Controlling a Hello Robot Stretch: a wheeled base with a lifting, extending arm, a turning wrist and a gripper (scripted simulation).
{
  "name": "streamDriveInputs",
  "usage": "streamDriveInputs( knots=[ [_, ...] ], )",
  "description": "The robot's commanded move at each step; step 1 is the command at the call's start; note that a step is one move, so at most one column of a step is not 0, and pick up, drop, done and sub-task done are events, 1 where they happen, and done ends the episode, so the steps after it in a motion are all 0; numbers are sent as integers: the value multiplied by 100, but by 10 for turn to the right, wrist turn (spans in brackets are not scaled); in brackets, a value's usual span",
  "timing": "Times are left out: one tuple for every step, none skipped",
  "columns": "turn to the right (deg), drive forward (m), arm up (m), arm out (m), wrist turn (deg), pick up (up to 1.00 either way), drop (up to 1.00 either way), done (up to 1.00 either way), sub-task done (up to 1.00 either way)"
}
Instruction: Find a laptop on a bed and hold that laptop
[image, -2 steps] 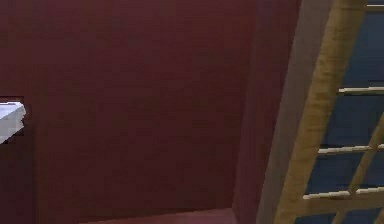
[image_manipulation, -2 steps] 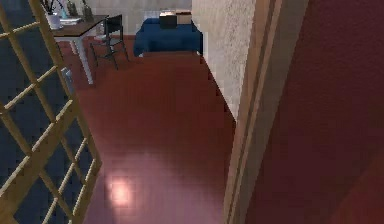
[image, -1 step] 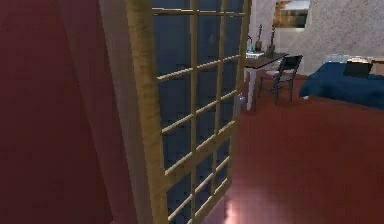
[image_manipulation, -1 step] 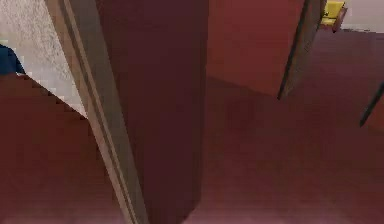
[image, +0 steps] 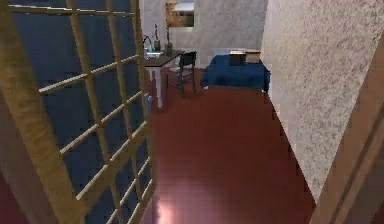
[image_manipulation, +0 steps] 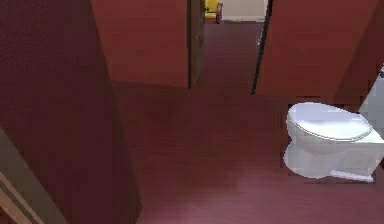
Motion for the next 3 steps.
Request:
streamDriveInputs(
  knots=[
    [0, 30, 0, 0, 0, 0, 0, 0, 0],
    [90, 0, 0, 0, 0, 0, 0, 0, 0],
    [0, 100, 0, 0, 0, 0, 0, 0, 0]
  ],
)
